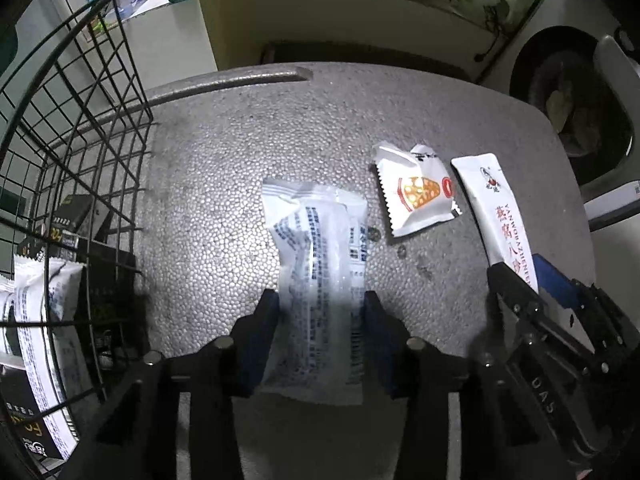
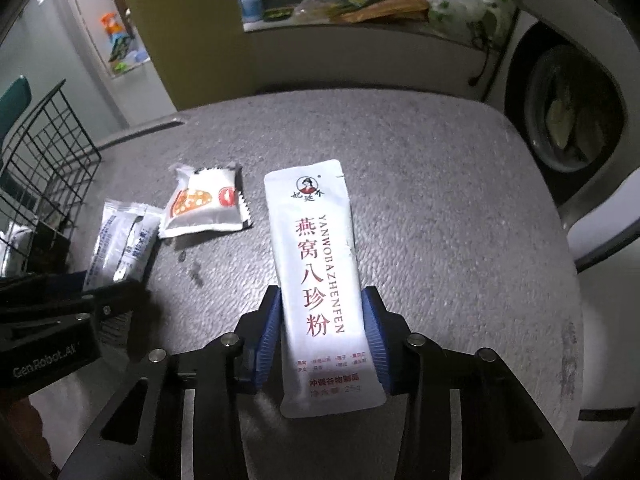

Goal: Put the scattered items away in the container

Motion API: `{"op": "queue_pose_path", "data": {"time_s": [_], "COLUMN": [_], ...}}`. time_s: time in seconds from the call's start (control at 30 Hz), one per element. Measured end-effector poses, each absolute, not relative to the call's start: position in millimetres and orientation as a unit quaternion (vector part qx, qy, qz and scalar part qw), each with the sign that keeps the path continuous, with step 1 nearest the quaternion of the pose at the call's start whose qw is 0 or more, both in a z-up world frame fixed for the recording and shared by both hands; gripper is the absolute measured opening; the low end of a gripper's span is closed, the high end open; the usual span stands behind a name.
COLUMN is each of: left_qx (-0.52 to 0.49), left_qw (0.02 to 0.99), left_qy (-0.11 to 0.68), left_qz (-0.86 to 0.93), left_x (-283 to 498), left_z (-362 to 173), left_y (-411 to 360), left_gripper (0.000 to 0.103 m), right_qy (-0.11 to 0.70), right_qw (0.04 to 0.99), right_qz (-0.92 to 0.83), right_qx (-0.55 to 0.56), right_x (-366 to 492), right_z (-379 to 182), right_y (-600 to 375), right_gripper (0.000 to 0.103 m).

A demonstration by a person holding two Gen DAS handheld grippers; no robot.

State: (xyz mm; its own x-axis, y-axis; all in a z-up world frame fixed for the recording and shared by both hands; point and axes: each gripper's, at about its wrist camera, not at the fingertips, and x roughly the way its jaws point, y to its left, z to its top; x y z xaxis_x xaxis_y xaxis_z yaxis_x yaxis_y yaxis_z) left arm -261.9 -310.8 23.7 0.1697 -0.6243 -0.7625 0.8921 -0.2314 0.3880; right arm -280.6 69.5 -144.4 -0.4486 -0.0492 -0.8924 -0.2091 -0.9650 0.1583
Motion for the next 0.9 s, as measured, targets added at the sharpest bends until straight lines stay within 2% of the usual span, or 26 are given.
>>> {"op": "queue_pose_path", "data": {"time_s": [0.43, 0.53, 0.57, 0.63, 0.7, 0.9], "left_qx": [0.475, 0.478, 0.479, 0.476, 0.477, 0.481], "left_qw": [0.591, 0.586, 0.586, 0.587, 0.587, 0.591], "left_qy": [0.165, 0.166, 0.161, 0.158, 0.158, 0.151], "left_qz": [-0.631, -0.633, -0.633, -0.635, -0.635, -0.63], "left_x": [-237.9, -236.6, -237.0, -236.6, -236.9, -236.3], "left_z": [2.9, -5.2, -6.2, -6.6, -7.6, -9.7], "left_y": [-255.4, -239.0, -235.9, -234.1, -234.1, -235.3], "left_gripper": [0.044, 0.044, 0.044, 0.05, 0.06, 0.061], "right_qy": [0.13, 0.122, 0.111, 0.099, 0.095, 0.087], "right_qw": [0.043, 0.041, 0.05, 0.055, 0.053, 0.045], "right_qz": [0.827, 0.832, 0.838, 0.843, 0.846, 0.842], "right_qx": [-0.546, -0.54, -0.531, -0.526, -0.521, -0.53], "right_x": [-189.6, -179.4, -178.5, -179.4, -184.5, -197.3], "right_z": [-141.5, -140.1, -138.7, -136.7, -135.7, -142.5], "right_y": [30.2, 26.8, 25.9, 24.4, 25.9, 25.9], "right_gripper": [0.041, 0.044, 0.048, 0.054, 0.055, 0.055]}}
